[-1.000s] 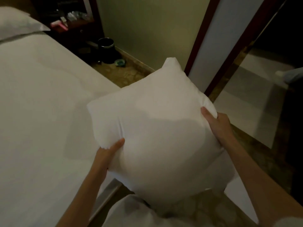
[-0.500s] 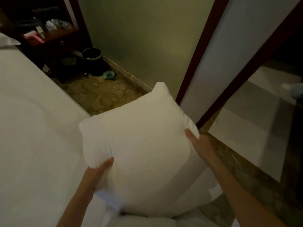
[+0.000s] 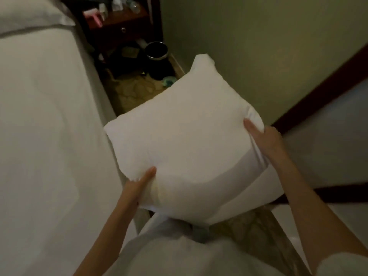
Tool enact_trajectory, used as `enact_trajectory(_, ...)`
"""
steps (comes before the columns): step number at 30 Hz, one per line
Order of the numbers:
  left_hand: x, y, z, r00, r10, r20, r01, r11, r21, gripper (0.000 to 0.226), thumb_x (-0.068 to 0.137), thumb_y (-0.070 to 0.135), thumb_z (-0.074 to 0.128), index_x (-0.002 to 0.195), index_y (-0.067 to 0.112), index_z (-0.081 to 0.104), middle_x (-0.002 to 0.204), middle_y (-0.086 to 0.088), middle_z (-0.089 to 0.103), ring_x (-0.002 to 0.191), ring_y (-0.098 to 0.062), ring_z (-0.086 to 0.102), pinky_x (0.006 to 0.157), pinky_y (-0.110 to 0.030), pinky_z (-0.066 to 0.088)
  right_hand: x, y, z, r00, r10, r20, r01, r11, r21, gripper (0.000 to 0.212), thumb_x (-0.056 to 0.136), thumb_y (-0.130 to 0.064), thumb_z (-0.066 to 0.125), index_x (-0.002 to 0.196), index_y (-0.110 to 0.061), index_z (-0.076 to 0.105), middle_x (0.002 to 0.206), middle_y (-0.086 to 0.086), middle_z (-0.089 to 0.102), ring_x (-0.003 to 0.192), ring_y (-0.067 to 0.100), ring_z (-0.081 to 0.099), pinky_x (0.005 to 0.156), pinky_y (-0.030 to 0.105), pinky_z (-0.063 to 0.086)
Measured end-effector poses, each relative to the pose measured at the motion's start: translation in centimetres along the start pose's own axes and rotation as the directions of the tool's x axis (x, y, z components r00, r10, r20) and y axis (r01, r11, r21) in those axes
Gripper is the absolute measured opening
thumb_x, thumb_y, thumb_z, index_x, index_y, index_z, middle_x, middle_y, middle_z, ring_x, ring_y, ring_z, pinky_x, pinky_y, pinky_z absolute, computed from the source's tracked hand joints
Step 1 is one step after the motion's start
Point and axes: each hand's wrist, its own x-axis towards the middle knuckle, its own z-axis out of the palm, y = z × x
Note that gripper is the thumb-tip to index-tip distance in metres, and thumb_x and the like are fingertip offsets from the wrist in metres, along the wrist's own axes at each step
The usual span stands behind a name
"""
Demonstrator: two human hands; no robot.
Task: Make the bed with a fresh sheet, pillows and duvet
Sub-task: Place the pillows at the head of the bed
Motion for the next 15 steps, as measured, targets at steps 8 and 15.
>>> enact_trajectory(8, 9.2, 4.6, 0.3, 0.983, -0.084, -0.163, 0.031, 0.953, -0.302, 0.119, 0.034, 0.064, 0.086, 0.138, 0.021, 0.048, 0.129, -0.008, 0.060, 0.111, -0.030, 0.058, 0.086, -0.046, 0.052, 15.6, -10.7, 8.0, 0.934, -0.257, 0.247, 0.298, 0.944, -0.143, 0.070, 0.094, -0.060, 0.042, 0.121, 0.001, 0.062, 0.120, 0.025, 0.062, 0.113, 0.038, 0.057, 0.093, 0.038, 0.044)
enact_trajectory(15, 22.0, 14.2, -0.4, 0.964, -0.127, -0.233, 0.007, 0.888, -0.459, 0.096, 0.052, 0.052, 0.082, 0.137, 0.021, 0.048, 0.129, -0.004, 0.060, 0.107, -0.027, 0.060, 0.086, -0.045, 0.052, 29.7, -24.9, 16.0, 0.868, -0.344, 0.357, 0.428, 0.884, -0.189, 0.069, 0.096, -0.058, 0.038, 0.125, 0.001, 0.058, 0.122, 0.024, 0.061, 0.111, 0.037, 0.057, 0.089, 0.034, 0.041)
